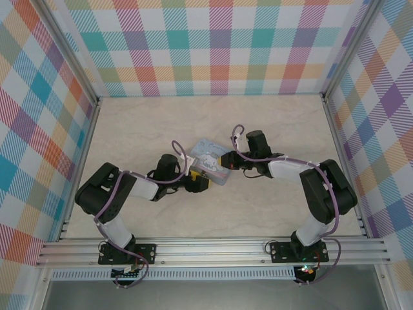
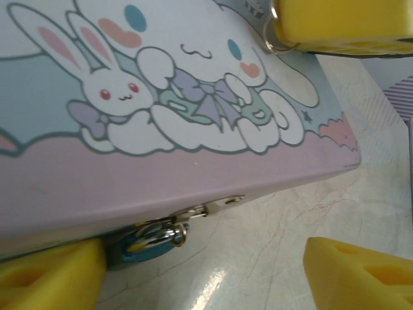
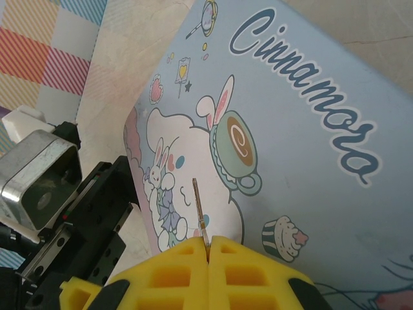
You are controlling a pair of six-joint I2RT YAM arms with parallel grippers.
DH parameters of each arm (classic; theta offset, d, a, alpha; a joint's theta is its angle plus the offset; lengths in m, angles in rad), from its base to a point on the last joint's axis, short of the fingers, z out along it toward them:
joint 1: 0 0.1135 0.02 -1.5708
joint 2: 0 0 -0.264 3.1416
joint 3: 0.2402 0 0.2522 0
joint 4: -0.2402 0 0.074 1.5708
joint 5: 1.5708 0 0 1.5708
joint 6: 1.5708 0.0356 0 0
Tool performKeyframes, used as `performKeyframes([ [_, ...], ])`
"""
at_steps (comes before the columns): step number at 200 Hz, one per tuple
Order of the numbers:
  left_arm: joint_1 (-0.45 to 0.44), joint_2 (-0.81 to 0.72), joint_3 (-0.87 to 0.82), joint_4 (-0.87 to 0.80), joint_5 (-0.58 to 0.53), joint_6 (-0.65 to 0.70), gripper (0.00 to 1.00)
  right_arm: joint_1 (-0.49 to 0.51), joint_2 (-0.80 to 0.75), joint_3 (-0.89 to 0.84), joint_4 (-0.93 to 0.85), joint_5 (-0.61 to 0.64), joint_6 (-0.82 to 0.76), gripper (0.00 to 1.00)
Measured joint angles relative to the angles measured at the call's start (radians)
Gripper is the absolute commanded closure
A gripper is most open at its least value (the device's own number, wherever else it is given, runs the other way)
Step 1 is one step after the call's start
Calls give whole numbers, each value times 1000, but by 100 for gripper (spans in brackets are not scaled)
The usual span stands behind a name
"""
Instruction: Unlock the padlock with the key
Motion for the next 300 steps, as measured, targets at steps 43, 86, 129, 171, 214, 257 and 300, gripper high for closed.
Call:
performKeyframes([
  [43,10,21,10,10,58,-43,34,1,-3,1,-3,8,-3,97],
  [86,10,50,10,77,102,-142,35,1,-5,1,-6,11,-6,97],
  [129,10,56,10,98,119,-214,36,1,-5,1,-6,12,-6,97],
  [171,10,56,10,100,130,-270,34,1,-6,1,-10,15,-6,97],
  [214,10,56,10,101,135,-311,36,2,-12,0,-21,19,-6,97],
  [257,10,54,6,124,135,-353,39,6,-45,-25,-42,37,-6,97],
  [300,2,43,5,125,125,-375,30,7,-54,-42,-22,40,1,97],
])
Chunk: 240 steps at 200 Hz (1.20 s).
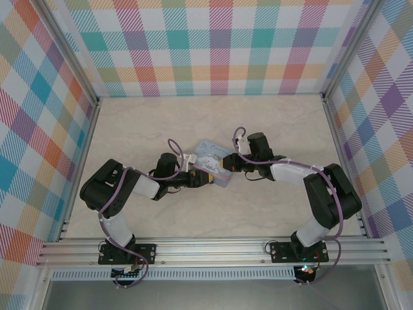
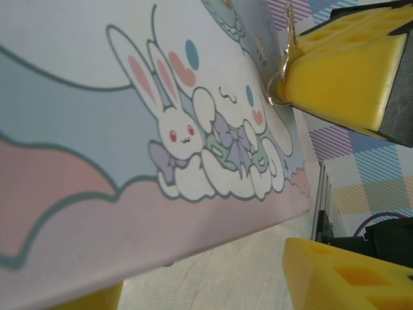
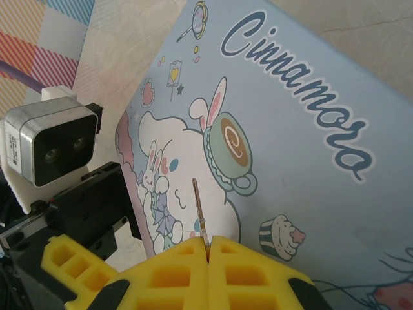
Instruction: Unlock the padlock with the key
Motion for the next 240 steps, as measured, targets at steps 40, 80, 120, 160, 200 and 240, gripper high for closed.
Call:
performKeyframes([
  [40,-8,-69,-13,-52,-92,59,27,6,0,0,7,11,11,97],
  [80,-6,-64,-5,-59,-164,146,26,14,0,0,8,16,26,97],
  [120,-2,-25,43,-60,-175,183,26,15,0,0,11,32,37,97],
  [160,4,-24,47,-73,-169,216,24,16,0,0,12,38,47,97],
  [200,9,-10,23,-77,-167,238,17,16,0,0,12,38,47,97],
  [240,9,-9,23,-71,-160,241,16,17,0,0,12,39,46,97],
])
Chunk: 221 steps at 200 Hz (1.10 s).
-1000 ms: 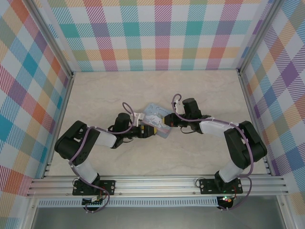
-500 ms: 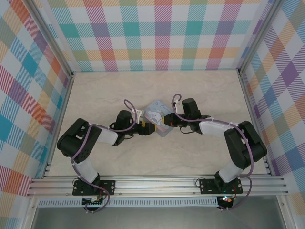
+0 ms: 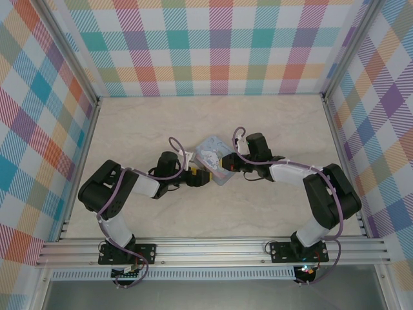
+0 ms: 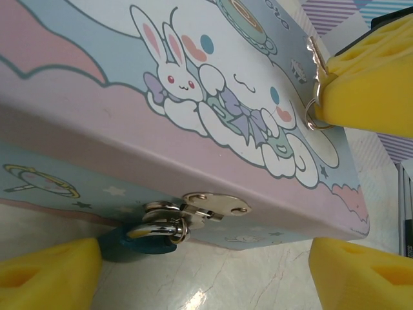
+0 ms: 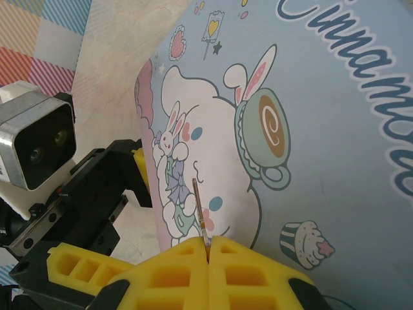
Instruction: Unlock the padlock with the key
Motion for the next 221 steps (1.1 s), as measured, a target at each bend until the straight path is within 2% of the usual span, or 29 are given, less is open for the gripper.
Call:
performKeyframes([
  [82,0,25,6,45,5,46,13,1,-1,0,0,2,0,97],
  [131,2,56,31,44,51,68,24,1,-1,0,1,3,0,97],
  [160,8,75,40,56,93,37,28,1,-1,0,1,3,0,97],
  [221,7,61,35,42,136,-74,30,1,-1,0,3,3,0,97],
])
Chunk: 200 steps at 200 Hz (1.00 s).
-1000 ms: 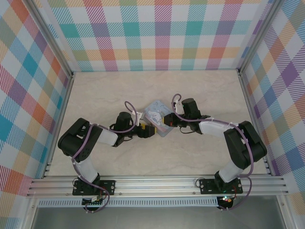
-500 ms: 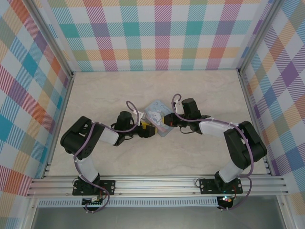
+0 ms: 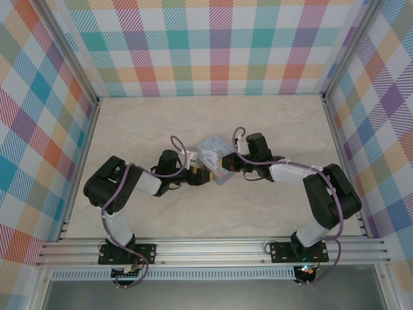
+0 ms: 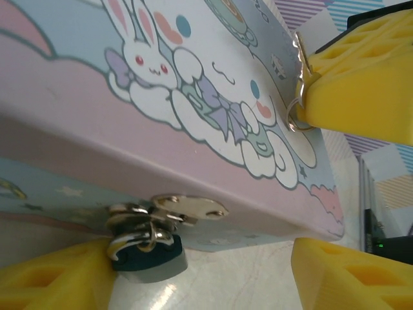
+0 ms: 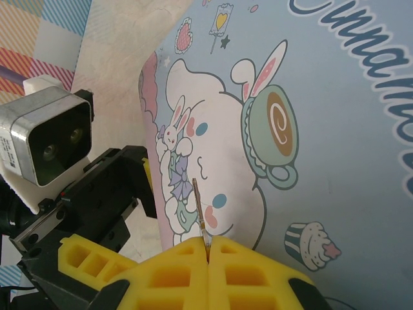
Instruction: Unlock the padlock with the key
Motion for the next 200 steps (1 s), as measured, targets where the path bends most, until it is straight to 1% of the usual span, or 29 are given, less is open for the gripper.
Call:
performKeyframes([
  [36,-2,-3,0,-10,38,-86,32,0,0,0,1,0,0,96],
  [66,-2,-3,-4,3,42,-147,32,0,-2,-6,9,0,0,96],
  [93,-3,-3,-6,23,41,-214,35,0,-2,-6,9,0,0,96],
  [129,-14,3,-13,52,13,-290,37,0,-3,-6,9,0,0,96],
  [163,-23,3,-30,87,-12,-333,40,0,-3,-6,9,3,0,96],
  [200,-31,5,-35,116,-46,-381,38,0,-4,-6,10,8,0,96],
])
